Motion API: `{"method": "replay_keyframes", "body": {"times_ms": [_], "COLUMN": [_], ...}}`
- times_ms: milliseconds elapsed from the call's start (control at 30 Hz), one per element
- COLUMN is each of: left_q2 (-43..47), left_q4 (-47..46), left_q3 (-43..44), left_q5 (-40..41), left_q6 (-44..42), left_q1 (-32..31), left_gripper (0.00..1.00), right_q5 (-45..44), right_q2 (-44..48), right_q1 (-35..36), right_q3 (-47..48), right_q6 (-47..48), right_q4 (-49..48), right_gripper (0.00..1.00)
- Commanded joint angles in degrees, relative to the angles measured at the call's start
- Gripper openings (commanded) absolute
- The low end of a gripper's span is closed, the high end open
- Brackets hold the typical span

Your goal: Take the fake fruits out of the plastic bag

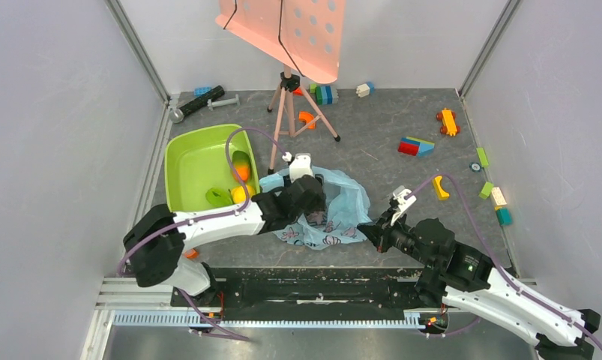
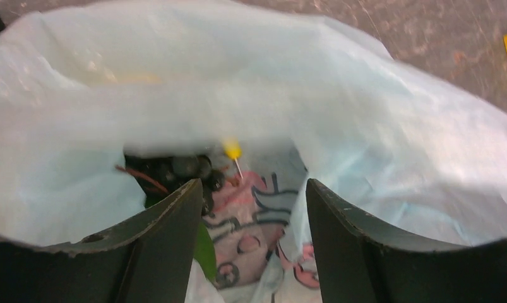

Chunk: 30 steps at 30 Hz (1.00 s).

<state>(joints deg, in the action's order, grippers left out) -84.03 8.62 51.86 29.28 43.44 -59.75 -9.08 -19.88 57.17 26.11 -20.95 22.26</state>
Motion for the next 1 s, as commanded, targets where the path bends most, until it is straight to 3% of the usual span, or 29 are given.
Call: {"method": "replay_keyframes", "body": {"times_ms": [0,300,600,700,800,967], "left_q2": [-2.8,-10.6,-12.7,-13.4,-14.4,-17.3], "left_q4": [-5.5,-4.0,2.3,3.5,4.8,5.5], "left_q3": [3.0,7.4,8.2,8.3,8.9,10.5], "left_q5": [-3.2,-3.6,0.3,1.1,1.4,0.5], "left_q6": [-0.5,-0.4,1.8,2.2,2.5,2.2], "left_q1": [3.6,6.1,8.2,8.8,9.8,11.0], "left_gripper": [0.67,0.65,0.66,0.70,0.82,0.89], "right_q5": [0.6,0.5,0.2,0.2,0.2,0.2], "right_q2": [-0.8,-1.1,-1.4,-1.5,-1.3,-1.5], "right_q1": [0.0,0.1,0.1,0.1,0.0,0.0], "right_q3": [-0.4,-0.9,-1.0,-0.8,-1.1,-0.6], "right_q6": [0.9,1.0,1.4,1.4,1.5,1.5], "right_q4": [-3.2,-3.9,-3.7,-3.8,-3.8,-3.2], "right_gripper": [0.00,0.00,0.00,0.00,0.00,0.00]}}
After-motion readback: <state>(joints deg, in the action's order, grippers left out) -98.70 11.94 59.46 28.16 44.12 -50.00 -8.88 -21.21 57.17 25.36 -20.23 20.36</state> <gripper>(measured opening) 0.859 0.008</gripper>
